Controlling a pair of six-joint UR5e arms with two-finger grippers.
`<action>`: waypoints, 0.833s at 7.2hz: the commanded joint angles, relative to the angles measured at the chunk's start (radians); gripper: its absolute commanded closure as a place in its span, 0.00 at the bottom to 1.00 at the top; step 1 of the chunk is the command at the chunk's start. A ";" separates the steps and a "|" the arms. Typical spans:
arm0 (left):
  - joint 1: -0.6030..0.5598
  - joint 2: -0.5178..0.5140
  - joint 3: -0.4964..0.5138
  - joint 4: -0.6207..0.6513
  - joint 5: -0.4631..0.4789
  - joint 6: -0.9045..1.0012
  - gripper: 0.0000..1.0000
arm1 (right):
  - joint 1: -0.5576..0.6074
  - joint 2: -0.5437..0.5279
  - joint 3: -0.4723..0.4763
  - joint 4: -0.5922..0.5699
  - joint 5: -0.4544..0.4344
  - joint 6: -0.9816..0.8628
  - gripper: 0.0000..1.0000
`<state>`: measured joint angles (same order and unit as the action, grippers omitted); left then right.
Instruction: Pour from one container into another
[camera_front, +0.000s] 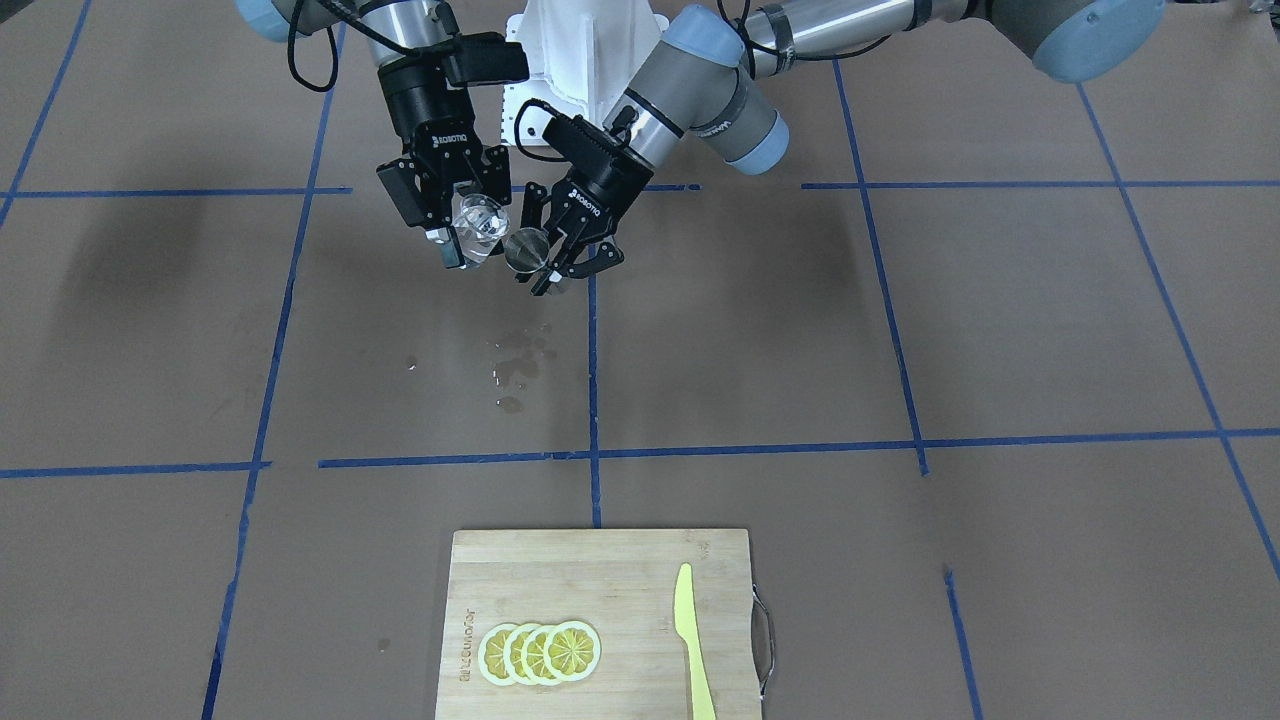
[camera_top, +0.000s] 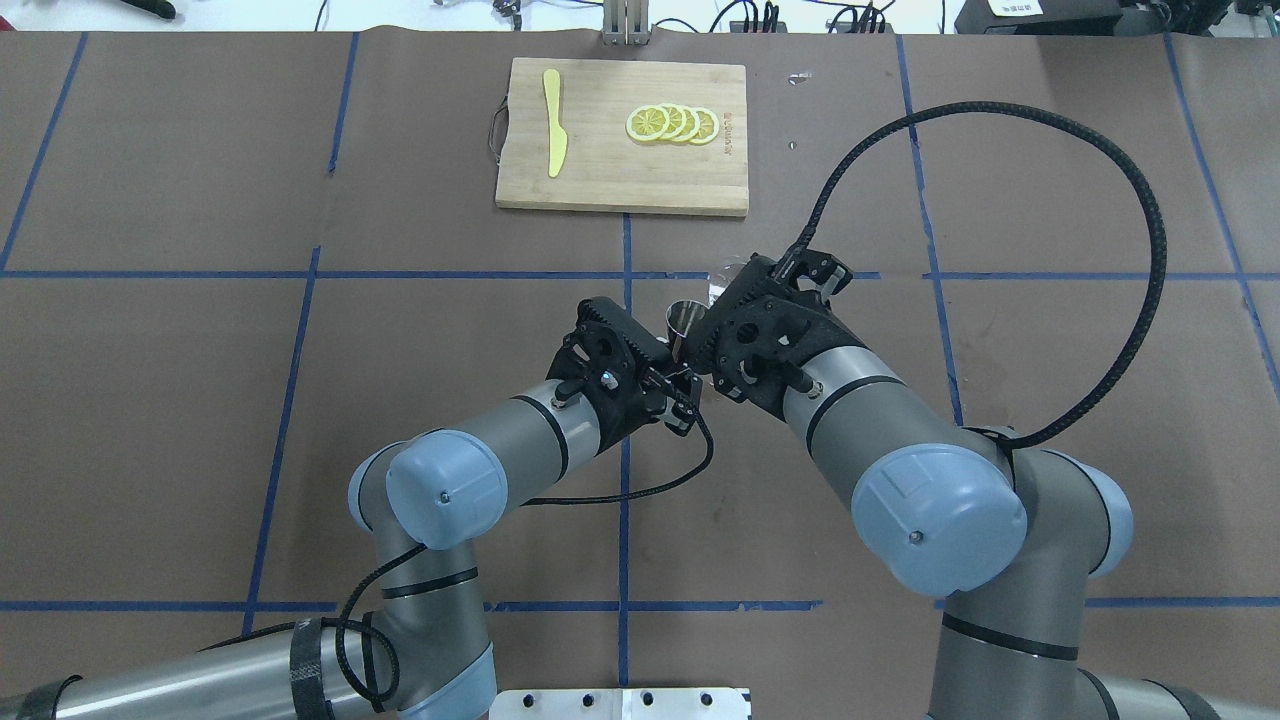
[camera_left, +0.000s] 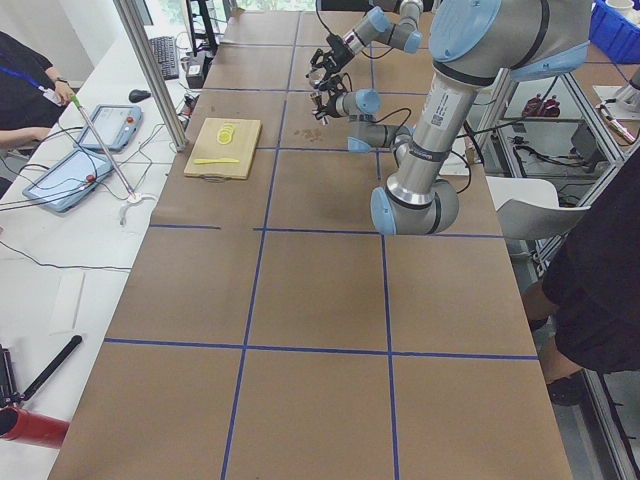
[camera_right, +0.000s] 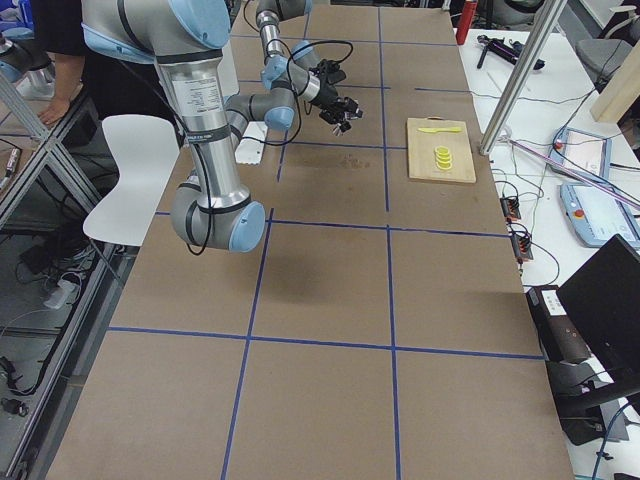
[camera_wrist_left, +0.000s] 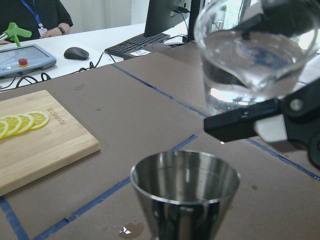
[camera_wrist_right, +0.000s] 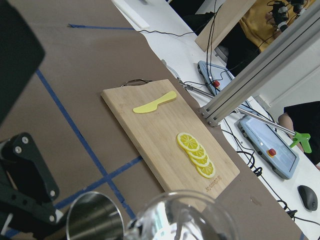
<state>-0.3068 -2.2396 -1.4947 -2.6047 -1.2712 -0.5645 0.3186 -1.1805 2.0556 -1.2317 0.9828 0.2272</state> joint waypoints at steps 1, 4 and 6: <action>0.000 0.000 0.001 0.000 0.000 0.000 1.00 | 0.000 0.047 0.000 -0.051 -0.007 -0.040 1.00; 0.000 0.000 0.001 0.000 0.000 0.000 1.00 | 0.010 0.050 0.000 -0.061 -0.035 -0.129 1.00; 0.000 0.000 0.002 -0.018 -0.002 0.000 1.00 | 0.010 0.048 -0.002 -0.068 -0.056 -0.167 1.00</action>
<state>-0.3068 -2.2396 -1.4935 -2.6158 -1.2727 -0.5645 0.3282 -1.1316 2.0551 -1.2950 0.9406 0.0893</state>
